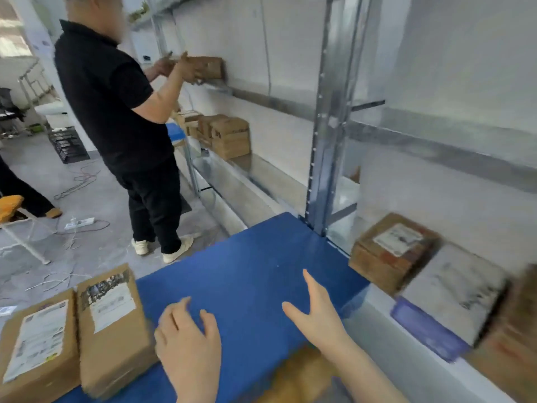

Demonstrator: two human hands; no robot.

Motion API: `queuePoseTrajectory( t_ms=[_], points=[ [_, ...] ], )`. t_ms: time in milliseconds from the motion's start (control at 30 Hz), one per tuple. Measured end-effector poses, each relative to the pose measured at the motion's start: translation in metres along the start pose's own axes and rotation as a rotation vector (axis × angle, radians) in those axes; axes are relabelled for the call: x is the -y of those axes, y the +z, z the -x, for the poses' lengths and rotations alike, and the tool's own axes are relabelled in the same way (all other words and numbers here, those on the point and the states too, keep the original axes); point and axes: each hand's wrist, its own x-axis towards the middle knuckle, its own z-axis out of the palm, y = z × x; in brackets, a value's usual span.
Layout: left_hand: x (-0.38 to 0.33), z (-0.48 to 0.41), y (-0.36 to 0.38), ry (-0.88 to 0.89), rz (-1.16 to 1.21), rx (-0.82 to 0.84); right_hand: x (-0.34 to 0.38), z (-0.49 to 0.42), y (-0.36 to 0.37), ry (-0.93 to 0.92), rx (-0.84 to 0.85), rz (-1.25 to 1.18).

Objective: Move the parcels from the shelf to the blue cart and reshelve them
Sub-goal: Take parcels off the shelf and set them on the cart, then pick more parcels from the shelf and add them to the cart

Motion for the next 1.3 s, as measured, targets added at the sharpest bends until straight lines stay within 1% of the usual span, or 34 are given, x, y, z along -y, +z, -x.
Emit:
queuePoseTrajectory(
  t_ms=[100,167,300,367,467,533,600,667,700,767,967,1033,1133,1200,1300],
  points=[
    [-0.078,0.041,0.021,0.043,0.112,0.21,-0.026,0.032,-0.091,-0.022,-0.196,0.097],
    [-0.133,0.079,0.034,0.103,0.175,0.338,-0.043,0.06,-0.147,-0.015,-0.306,0.23],
    [-0.227,0.153,0.05,0.33,0.26,0.542,-0.067,0.118,-0.234,0.024,-0.508,0.535],
    [-0.261,0.181,0.054,0.463,0.266,0.61,-0.073,0.145,-0.261,0.075,-0.571,0.623],
    [-0.298,0.215,0.054,0.646,0.319,0.705,-0.081,0.18,-0.283,0.097,-0.619,0.697],
    [-0.313,0.228,0.053,0.728,0.333,0.746,-0.085,0.197,-0.291,0.132,-0.665,0.739],
    [-0.325,0.235,0.052,0.804,0.29,0.761,-0.088,0.208,-0.296,0.186,-0.724,0.808],
    [-0.336,0.237,0.049,0.846,0.279,0.78,-0.086,0.215,-0.301,0.226,-0.786,0.844],
    [-0.341,0.237,0.048,0.855,0.285,0.793,-0.084,0.217,-0.305,0.242,-0.805,0.847],
    [-0.351,0.235,0.048,0.867,0.291,0.828,-0.081,0.217,-0.31,0.28,-0.788,0.827],
    [-0.367,0.231,0.067,0.847,0.338,0.96,-0.087,0.203,-0.322,0.408,-0.642,0.656],
    [-0.366,0.234,0.075,0.807,0.408,1.011,-0.091,0.199,-0.326,0.429,-0.626,0.628],
    [-0.361,0.241,0.083,0.678,0.568,1.079,-0.095,0.194,-0.328,0.425,-0.592,0.619],
    [-0.358,0.245,0.084,0.633,0.623,1.083,-0.096,0.191,-0.326,0.411,-0.577,0.607],
    [-0.356,0.245,0.084,0.6,0.641,1.065,-0.097,0.189,-0.323,0.372,-0.594,0.582]
  ],
)
